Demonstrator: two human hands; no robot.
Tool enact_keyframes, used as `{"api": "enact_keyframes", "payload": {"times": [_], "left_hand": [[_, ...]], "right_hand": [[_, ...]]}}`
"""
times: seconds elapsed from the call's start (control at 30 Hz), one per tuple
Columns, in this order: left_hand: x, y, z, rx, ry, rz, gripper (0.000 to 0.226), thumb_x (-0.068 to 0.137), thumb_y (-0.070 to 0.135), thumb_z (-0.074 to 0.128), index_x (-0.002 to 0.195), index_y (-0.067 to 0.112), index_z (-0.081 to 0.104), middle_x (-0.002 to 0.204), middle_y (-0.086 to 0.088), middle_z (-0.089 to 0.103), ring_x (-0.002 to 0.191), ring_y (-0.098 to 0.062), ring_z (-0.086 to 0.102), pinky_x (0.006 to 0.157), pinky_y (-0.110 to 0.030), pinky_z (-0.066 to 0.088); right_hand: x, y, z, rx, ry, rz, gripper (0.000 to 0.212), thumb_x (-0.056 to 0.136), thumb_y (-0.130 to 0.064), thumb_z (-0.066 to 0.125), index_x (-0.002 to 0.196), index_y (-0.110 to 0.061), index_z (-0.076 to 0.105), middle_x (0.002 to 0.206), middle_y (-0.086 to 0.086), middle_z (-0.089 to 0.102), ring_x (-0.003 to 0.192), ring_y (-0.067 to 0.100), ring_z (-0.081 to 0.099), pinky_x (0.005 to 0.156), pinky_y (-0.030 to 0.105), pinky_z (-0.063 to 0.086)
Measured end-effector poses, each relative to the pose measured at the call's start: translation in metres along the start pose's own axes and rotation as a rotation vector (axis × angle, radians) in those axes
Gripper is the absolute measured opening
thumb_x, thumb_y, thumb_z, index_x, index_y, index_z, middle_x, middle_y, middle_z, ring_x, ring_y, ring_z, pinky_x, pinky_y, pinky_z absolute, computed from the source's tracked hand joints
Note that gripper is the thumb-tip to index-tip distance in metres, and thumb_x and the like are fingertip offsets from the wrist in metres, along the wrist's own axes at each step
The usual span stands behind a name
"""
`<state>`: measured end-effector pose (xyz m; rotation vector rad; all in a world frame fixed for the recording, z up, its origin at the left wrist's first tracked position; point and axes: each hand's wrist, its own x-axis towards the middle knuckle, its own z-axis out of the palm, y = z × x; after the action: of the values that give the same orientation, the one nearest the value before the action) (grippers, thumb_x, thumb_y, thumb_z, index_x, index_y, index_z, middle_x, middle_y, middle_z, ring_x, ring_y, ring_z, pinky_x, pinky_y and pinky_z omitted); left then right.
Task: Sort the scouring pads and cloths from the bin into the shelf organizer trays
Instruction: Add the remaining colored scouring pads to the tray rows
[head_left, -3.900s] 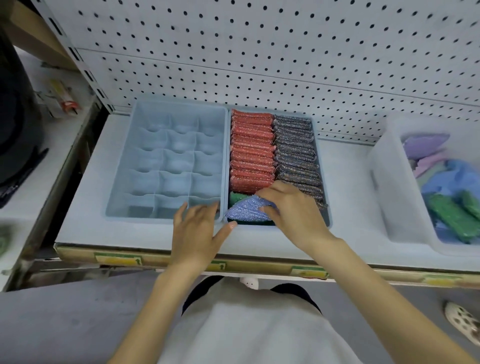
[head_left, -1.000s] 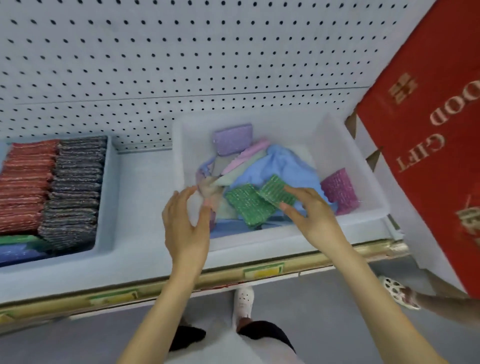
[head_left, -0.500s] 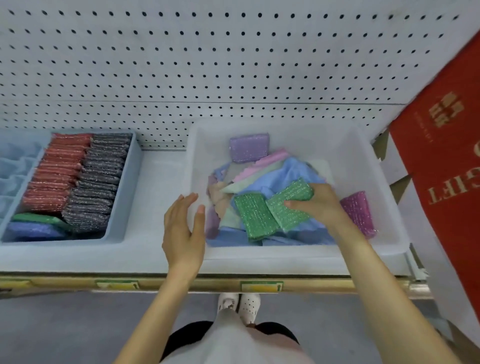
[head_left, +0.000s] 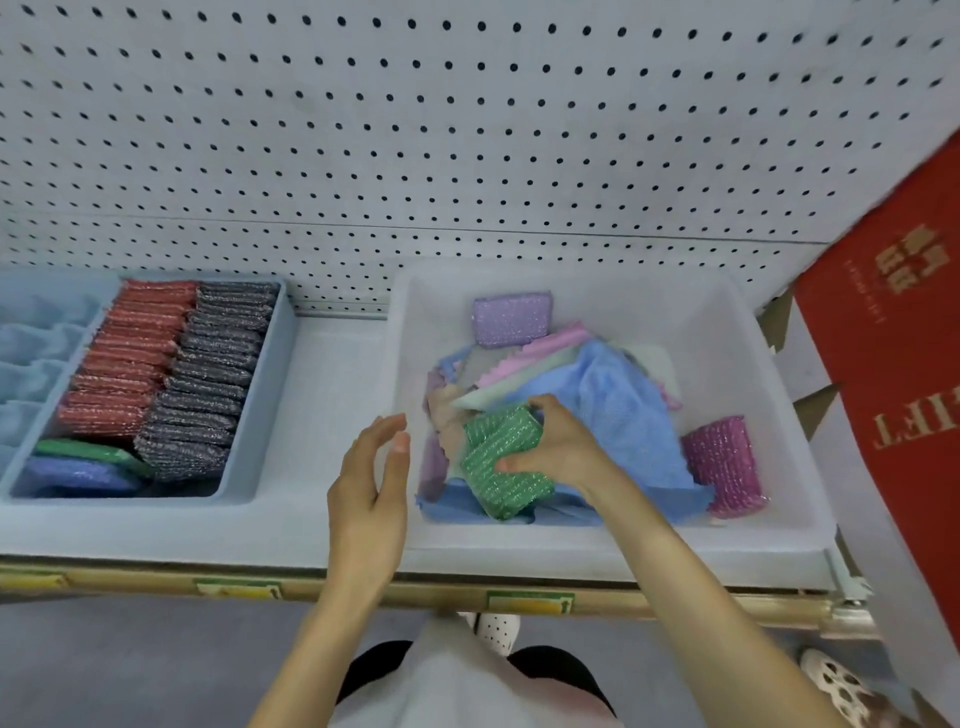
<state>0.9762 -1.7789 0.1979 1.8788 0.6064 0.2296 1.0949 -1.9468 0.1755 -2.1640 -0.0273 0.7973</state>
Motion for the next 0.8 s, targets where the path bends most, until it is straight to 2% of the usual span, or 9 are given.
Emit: {"api": "enact_keyframes", "payload": {"times": [0.1, 0.2, 0.3, 0.37, 0.43, 0.5, 0.57, 0.63, 0.8], "left_hand": [[-0.001, 0.018, -0.001, -0.012, -0.037, 0.042, 0.035, 0.096, 0.042, 0.046, 0.125, 0.026, 0.058, 0.124, 0.016, 0.06, 0.117, 0.012, 0.049, 0.091, 0.0, 0.033], [0.004, 0.041, 0.001, -0.199, -0.193, -0.041, 0.022, 0.097, 0.025, 0.055, 0.118, 0.032, 0.055, 0.106, 0.027, 0.063, 0.094, 0.022, 0.056, 0.079, -0.004, 0.044], [0.011, 0.052, 0.002, -0.39, -0.355, -0.176, 0.023, 0.09, 0.014, 0.06, 0.113, 0.02, 0.062, 0.099, 0.007, 0.074, 0.091, -0.003, 0.07, 0.069, -0.013, 0.052], [0.016, 0.052, -0.005, -0.408, -0.348, -0.203, 0.02, 0.088, 0.011, 0.063, 0.107, 0.015, 0.066, 0.094, 0.003, 0.076, 0.084, -0.01, 0.072, 0.063, -0.017, 0.053], [0.021, 0.048, -0.015, -0.421, -0.283, -0.225, 0.018, 0.087, 0.01, 0.065, 0.105, 0.012, 0.067, 0.094, -0.002, 0.076, 0.082, -0.015, 0.073, 0.061, -0.02, 0.054], [0.027, 0.04, -0.025, -0.436, -0.197, -0.246, 0.017, 0.087, 0.011, 0.065, 0.104, 0.012, 0.067, 0.093, -0.003, 0.076, 0.082, -0.018, 0.073, 0.061, -0.023, 0.055], [0.031, 0.032, -0.035, -0.44, -0.123, -0.253, 0.014, 0.087, 0.011, 0.066, 0.101, 0.014, 0.067, 0.089, 0.0, 0.076, 0.08, -0.016, 0.073, 0.059, -0.021, 0.055], [0.032, 0.024, -0.043, -0.414, -0.086, -0.248, 0.014, 0.087, 0.013, 0.067, 0.1, 0.016, 0.067, 0.09, 0.001, 0.076, 0.083, -0.016, 0.073, 0.062, -0.022, 0.056], [0.029, 0.013, -0.054, -0.268, 0.005, -0.217, 0.032, 0.068, 0.033, 0.076, 0.097, 0.022, 0.066, 0.088, 0.006, 0.076, 0.084, -0.014, 0.072, 0.073, -0.035, 0.057]], "right_hand": [[-0.014, -0.006, -0.015, 0.339, 0.091, -0.037, 0.035, 0.075, -0.014, 0.08, 0.105, -0.015, 0.063, 0.098, -0.001, 0.07, 0.096, 0.019, 0.066, 0.081, 0.028, 0.052], [-0.035, -0.025, -0.016, 0.688, -0.067, -0.119, 0.027, 0.088, -0.019, 0.066, 0.114, -0.013, 0.063, 0.107, 0.003, 0.072, 0.102, 0.018, 0.068, 0.086, 0.027, 0.053], [-0.044, -0.043, 0.0, 0.691, -0.167, -0.177, 0.024, 0.093, -0.026, 0.058, 0.115, -0.016, 0.063, 0.108, 0.002, 0.072, 0.101, 0.015, 0.068, 0.086, 0.028, 0.054], [-0.035, -0.048, 0.003, 0.688, -0.162, -0.167, 0.03, 0.094, -0.038, 0.055, 0.113, -0.016, 0.065, 0.108, 0.002, 0.071, 0.099, 0.012, 0.067, 0.09, 0.031, 0.053], [-0.012, -0.048, -0.004, 0.662, -0.041, -0.166, 0.031, 0.097, -0.038, 0.051, 0.104, -0.013, 0.069, 0.098, 0.002, 0.072, 0.088, 0.006, 0.067, 0.086, 0.028, 0.053], [0.02, -0.044, -0.022, 0.467, 0.216, -0.241, 0.017, 0.097, -0.021, 0.054, 0.097, -0.01, 0.067, 0.094, 0.009, 0.07, 0.077, -0.001, 0.064, 0.08, 0.022, 0.048], [0.055, -0.037, -0.038, 0.126, 0.418, -0.322, 0.017, 0.091, -0.012, 0.063, 0.107, -0.008, 0.066, 0.108, 0.014, 0.065, 0.093, 0.011, 0.063, 0.083, 0.022, 0.045], [0.087, -0.032, -0.047, -0.136, 0.448, -0.388, 0.033, 0.087, -0.012, 0.068, 0.119, -0.008, 0.063, 0.118, 0.012, 0.06, 0.109, 0.027, 0.054, 0.093, 0.029, 0.042], [0.128, -0.033, -0.038, -0.707, 0.465, -0.484, 0.043, 0.083, -0.022, 0.07, 0.124, -0.015, 0.059, 0.125, 0.007, 0.057, 0.117, 0.03, 0.044, 0.093, 0.037, 0.029]]}}
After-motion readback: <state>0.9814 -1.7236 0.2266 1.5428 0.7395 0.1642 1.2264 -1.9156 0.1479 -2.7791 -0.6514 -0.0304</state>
